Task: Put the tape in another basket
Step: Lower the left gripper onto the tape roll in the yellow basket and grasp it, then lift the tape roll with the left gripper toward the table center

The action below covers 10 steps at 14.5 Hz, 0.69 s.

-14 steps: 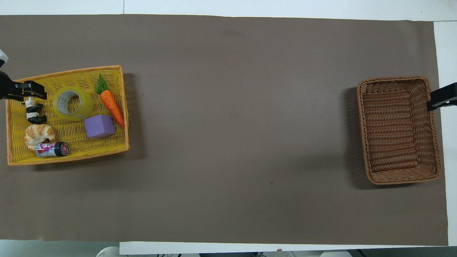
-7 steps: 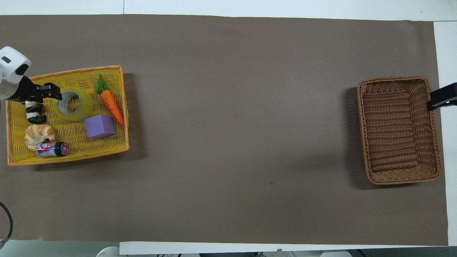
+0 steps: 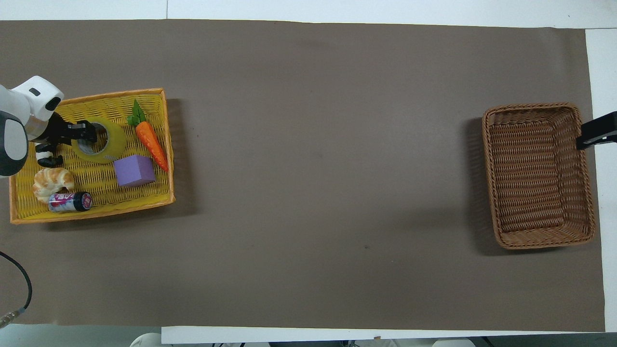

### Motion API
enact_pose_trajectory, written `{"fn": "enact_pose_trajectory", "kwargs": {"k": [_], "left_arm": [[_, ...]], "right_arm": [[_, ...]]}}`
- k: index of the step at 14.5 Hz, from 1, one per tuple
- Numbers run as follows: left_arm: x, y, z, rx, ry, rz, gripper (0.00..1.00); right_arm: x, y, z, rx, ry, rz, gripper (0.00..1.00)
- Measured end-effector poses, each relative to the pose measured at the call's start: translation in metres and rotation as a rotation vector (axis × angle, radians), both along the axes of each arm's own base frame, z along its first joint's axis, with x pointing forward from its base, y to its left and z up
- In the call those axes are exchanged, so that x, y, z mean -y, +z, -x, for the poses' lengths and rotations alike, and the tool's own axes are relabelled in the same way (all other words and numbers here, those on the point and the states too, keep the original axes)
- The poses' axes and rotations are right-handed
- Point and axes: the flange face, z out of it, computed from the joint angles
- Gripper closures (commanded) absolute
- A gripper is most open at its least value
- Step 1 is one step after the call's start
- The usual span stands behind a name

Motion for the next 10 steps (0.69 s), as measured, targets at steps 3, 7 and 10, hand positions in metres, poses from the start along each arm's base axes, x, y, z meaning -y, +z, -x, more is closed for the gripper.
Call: {"fn": "enact_pose_trajectory", "kwargs": {"k": [3, 7, 10], "left_arm": [[-0.002, -0.004, 0.006, 0.026, 0.011, -0.002, 1.0], [-0.015, 0.01, 0.002, -0.003, 0.03, -0.003, 1.0], [0.025, 0.09, -0.027, -0.037, -0.03, 0.001, 1.0]], "right_arm": [[0.0, 0.0, 0.0, 0.0, 0.0, 0.0, 0.0], [0.0, 0.0, 0.0, 0.0, 0.0, 0.0, 0.0], [0.0, 0.0, 0.0, 0.0, 0.0, 0.0, 0.0]]}}
